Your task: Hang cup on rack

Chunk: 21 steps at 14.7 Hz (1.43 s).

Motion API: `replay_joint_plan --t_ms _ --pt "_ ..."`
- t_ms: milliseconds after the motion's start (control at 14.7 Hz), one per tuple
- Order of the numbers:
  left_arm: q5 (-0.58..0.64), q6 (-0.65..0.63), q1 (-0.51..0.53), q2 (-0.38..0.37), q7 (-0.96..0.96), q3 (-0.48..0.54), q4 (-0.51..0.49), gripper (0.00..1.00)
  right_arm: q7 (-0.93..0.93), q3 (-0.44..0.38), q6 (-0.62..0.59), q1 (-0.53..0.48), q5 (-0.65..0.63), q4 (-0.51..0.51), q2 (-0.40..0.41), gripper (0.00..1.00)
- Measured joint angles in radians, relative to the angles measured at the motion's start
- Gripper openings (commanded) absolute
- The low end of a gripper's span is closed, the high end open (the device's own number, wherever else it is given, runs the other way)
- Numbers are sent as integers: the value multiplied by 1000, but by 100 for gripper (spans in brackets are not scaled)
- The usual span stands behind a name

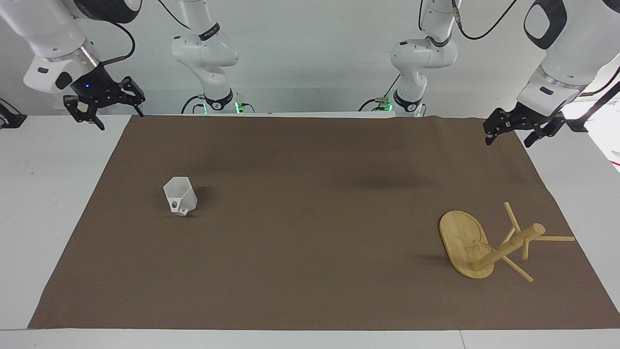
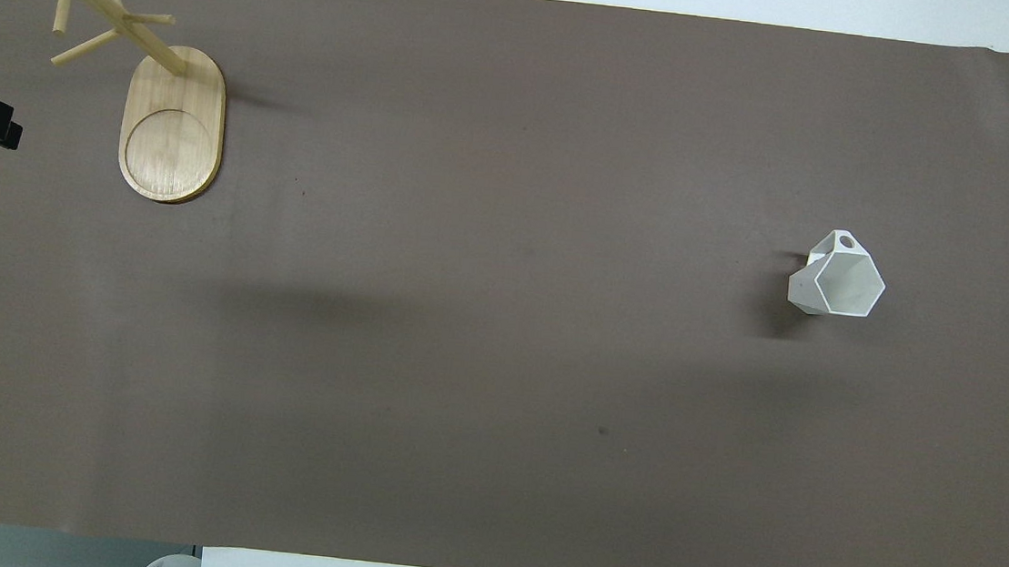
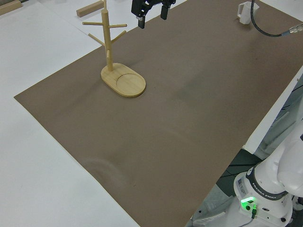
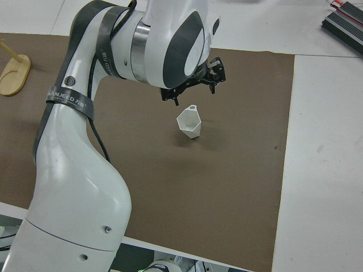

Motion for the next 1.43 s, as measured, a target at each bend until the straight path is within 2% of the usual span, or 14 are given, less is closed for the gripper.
replay_joint_plan --t_ms 205,477,818,1023,1432 --pt "2 -1 1 0 0 0 0 100 -426 -5 42 -125 210 -8 92 100" --pt "5 -1 13 0 0 4 0 100 -949 -8 38 -283 468 -13 284 100" --pt "5 -1 13 0 0 4 0 100 -1444 -5 -68 -363 708 -13 549 100" --pt "5 -1 13 0 0 4 0 100 -1606 5 -93 -360 780 -17 639 100" --pt "5 -1 13 0 0 4 -1 100 -1679 10 -120 -360 883 -47 721 100"
